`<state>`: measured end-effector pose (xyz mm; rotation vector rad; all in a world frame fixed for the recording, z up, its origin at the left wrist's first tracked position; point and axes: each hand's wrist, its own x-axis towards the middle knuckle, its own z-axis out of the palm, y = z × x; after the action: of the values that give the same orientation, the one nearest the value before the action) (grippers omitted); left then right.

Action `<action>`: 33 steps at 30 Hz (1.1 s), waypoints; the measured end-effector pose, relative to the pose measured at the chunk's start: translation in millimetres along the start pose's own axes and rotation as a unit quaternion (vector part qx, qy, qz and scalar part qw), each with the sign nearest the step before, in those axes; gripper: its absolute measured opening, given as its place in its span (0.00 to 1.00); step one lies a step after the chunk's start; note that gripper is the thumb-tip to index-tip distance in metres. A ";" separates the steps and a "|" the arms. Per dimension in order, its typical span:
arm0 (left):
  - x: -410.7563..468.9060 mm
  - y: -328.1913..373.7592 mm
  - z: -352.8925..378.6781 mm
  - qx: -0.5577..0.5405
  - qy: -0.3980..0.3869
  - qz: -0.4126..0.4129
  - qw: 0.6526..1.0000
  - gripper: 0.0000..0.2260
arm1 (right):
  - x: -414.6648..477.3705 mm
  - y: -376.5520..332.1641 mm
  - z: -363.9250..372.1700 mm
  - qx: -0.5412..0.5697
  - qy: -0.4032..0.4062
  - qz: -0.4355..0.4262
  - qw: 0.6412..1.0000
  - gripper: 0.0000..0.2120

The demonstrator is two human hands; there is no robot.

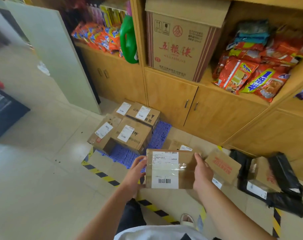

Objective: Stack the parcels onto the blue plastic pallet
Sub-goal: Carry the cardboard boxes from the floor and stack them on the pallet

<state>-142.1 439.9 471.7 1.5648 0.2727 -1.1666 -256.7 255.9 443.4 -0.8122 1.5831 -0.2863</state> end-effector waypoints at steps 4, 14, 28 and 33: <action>26.7 39.6 -58.2 -0.041 0.016 -0.038 0.998 0.15 | -25.8 -12.1 64.5 0.008 0.012 0.011 1.000 0.17; 91.3 109.3 -131.1 -0.071 -0.020 -0.147 0.986 0.11 | -53.1 -31.7 159.0 0.002 -0.022 -0.051 0.998 0.25; 166.6 118.5 -64.4 -0.072 0.082 -0.109 0.988 0.26 | 48.1 -27.5 244.9 -0.022 -0.064 0.244 0.967 0.54; 233.1 110.5 -48.2 -0.075 0.108 -0.150 0.980 0.30 | 125.5 -23.7 276.7 -0.020 -0.024 0.217 0.976 0.56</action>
<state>73.8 349.1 353.3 1.5516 0.7464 -1.1741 14.7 232.3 306.7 -0.4807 1.6773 0.0819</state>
